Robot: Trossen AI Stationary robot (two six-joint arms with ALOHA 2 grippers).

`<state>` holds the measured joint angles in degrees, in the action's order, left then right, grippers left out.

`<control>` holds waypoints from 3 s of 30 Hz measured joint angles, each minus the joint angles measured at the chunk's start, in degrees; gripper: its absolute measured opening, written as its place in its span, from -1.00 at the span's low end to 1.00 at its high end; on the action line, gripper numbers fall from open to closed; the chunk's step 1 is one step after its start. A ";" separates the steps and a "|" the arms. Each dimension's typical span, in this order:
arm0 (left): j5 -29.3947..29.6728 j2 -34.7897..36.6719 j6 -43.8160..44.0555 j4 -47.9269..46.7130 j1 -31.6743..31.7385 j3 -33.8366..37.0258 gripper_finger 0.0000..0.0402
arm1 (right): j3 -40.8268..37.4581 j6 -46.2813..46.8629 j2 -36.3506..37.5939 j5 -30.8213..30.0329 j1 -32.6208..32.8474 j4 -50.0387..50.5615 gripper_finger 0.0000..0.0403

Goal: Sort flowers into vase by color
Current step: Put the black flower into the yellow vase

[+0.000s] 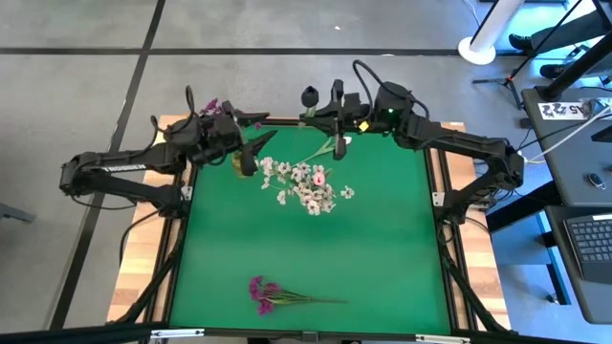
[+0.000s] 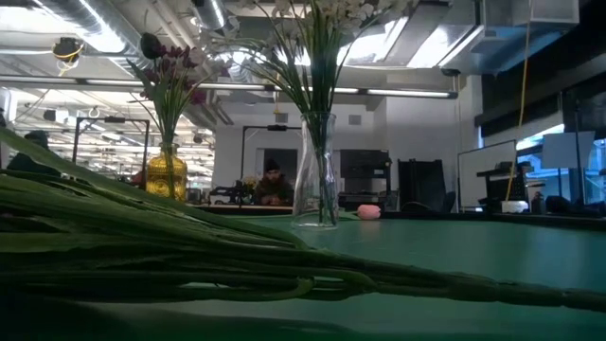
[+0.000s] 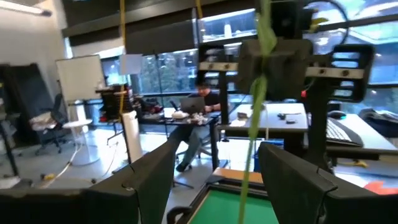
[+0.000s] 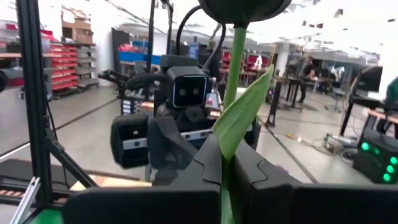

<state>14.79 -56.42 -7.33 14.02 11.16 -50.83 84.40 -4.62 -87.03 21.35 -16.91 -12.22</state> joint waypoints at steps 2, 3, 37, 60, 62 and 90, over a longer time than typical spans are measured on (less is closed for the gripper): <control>-1.20 -1.56 -0.81 -0.52 -0.02 -2.20 0.13 | 0.09 0.05 -0.13 0.34 0.00 -0.37 -1.00; -1.53 -2.43 -0.93 -1.26 -0.02 -3.40 0.13 | 0.09 0.05 -0.14 0.34 0.00 -0.41 -1.00; -8.95 -13.71 4.31 -2.92 0.09 -11.56 -0.61 | 0.06 0.06 -0.13 1.26 0.00 1.68 -0.97; -9.03 -13.71 5.55 -2.93 0.07 -11.56 -0.99 | 0.02 3.13 -0.13 3.92 0.02 -0.58 -0.96; -8.51 -13.71 5.60 -3.11 0.04 -11.56 -0.99 | 0.02 3.33 -0.13 4.61 -0.01 -0.03 -0.94; 4.02 4.87 3.78 -14.18 -0.09 -11.49 -1.00 | 0.02 -6.32 13.43 -7.13 0.00 26.08 0.74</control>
<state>18.81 -51.55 -3.55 -0.16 11.07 -62.33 84.42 -10.94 -73.59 14.22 -16.91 13.86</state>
